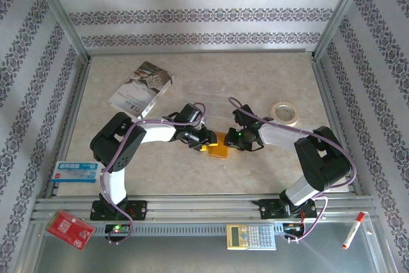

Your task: Take the credit cards out of the card holder

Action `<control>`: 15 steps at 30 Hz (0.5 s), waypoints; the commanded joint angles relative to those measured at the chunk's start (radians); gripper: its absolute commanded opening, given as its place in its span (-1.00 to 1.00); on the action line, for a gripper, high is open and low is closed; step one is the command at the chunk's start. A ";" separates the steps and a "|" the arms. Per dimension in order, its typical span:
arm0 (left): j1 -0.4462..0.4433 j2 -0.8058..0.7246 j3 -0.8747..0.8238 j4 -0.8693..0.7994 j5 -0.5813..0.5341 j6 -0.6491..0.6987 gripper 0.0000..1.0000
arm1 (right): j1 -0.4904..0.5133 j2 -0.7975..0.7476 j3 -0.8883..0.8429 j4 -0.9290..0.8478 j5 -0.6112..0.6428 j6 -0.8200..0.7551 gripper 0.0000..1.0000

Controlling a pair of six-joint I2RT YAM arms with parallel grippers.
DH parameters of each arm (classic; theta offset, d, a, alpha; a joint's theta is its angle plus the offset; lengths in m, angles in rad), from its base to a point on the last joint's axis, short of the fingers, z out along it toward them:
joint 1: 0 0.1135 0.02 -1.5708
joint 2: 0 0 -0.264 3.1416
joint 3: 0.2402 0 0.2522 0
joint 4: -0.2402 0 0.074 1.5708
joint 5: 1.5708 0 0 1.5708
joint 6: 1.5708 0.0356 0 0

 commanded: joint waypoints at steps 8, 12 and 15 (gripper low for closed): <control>0.004 -0.141 0.050 -0.238 -0.094 0.179 -0.63 | -0.096 -0.171 -0.033 -0.033 0.052 -0.001 -0.44; 0.000 -0.208 0.185 -0.656 -0.314 0.391 -0.64 | -0.138 -0.244 -0.030 -0.062 0.116 -0.023 -0.42; -0.027 -0.222 0.301 -0.921 -0.557 0.478 -0.64 | -0.160 -0.274 -0.036 -0.070 0.162 -0.028 -0.42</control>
